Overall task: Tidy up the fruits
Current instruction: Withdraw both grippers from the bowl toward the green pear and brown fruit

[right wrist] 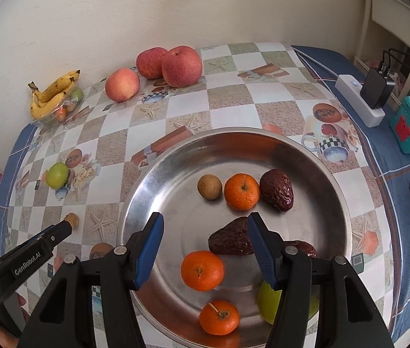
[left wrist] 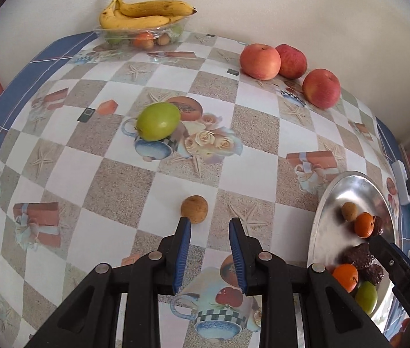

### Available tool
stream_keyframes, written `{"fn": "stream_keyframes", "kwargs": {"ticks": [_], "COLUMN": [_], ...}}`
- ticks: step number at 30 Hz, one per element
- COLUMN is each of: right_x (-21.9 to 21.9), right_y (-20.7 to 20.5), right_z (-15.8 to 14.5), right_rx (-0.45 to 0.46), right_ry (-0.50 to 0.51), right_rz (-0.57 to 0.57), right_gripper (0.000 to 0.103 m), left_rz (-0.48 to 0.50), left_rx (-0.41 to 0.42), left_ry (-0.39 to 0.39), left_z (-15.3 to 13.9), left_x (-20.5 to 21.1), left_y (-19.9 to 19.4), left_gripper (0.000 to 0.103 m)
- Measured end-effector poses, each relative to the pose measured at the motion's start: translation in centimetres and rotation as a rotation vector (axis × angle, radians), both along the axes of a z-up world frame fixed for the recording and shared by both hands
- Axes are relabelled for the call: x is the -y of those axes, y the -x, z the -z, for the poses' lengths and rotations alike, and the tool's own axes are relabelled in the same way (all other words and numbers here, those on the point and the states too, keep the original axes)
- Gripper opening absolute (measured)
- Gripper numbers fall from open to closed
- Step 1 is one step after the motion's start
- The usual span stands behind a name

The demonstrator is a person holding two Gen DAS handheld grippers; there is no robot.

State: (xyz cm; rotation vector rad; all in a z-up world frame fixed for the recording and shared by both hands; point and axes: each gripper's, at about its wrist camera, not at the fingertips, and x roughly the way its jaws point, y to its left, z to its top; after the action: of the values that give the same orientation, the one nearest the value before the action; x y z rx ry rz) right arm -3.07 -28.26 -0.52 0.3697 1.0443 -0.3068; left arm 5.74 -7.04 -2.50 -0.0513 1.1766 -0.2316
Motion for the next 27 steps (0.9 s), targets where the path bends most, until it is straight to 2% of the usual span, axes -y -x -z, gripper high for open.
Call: {"fn": "stream_keyframes", "kwargs": {"ticks": [2, 4, 5, 6, 8, 9, 11, 13, 14, 15, 17, 19, 27], "right_x": [-0.14, -0.19, -0.21, -0.25, -0.28, -0.28, -0.33, -0.45, -0.51, -0.52, -0.58, -0.61, -0.48], "right_y": [-0.05, -0.12, -0.14, -0.10, -0.13, -0.14, -0.20, -0.23, -0.26, -0.26, -0.25, -0.26, -0.16], "right_z": [-0.01, 0.04, 0.07, 0.08, 0.15, 0.18, 0.26, 0.37, 0.44, 0.49, 0.57, 0.58, 0.09], "right_rx": [0.003, 0.001, 0.000, -0.001, -0.002, -0.003, -0.005, -0.009, -0.012, -0.014, -0.013, -0.009, 0.027], "right_ry": [-0.002, -0.003, -0.001, 0.001, 0.002, 0.004, 0.012, 0.019, 0.025, 0.028, 0.032, 0.032, 0.042], "right_rz": [-0.006, -0.010, -0.011, -0.012, -0.015, -0.015, -0.016, -0.019, -0.021, -0.023, -0.026, -0.026, -0.006], "right_gripper": [0.061, 0.061, 0.061, 0.061, 0.062, 0.066, 0.081, 0.084, 0.084, 0.084, 0.087, 0.097, 0.098], "left_rz": [0.006, 0.015, 0.020, 0.020, 0.020, 0.021, 0.020, 0.019, 0.017, 0.016, 0.014, 0.020, 0.040], "left_rx": [0.003, 0.003, 0.002, 0.004, 0.013, 0.018, 0.026, 0.025, 0.025, 0.028, 0.040, 0.048, 0.068], "left_ry": [-0.006, -0.026, -0.037, -0.047, -0.049, -0.053, -0.070, -0.082, -0.084, -0.085, -0.089, -0.087, -0.100], "left_z": [-0.02, 0.02, 0.10, 0.11, 0.03, -0.03, -0.03, 0.12, 0.19, 0.25, 0.25, 0.12, -0.01], "left_x": [0.14, 0.43, 0.57, 0.66, 0.71, 0.72, 0.72, 0.70, 0.65, 0.62, 0.56, 0.54, 0.79], "left_y": [-0.01, 0.01, 0.01, 0.05, 0.10, 0.10, 0.13, 0.09, 0.07, 0.06, 0.11, 0.09, 0.01], "left_gripper": [0.031, 0.042, 0.068, 0.085, 0.085, 0.085, 0.085, 0.087, 0.093, 0.103, 0.103, 0.103, 0.103]}}
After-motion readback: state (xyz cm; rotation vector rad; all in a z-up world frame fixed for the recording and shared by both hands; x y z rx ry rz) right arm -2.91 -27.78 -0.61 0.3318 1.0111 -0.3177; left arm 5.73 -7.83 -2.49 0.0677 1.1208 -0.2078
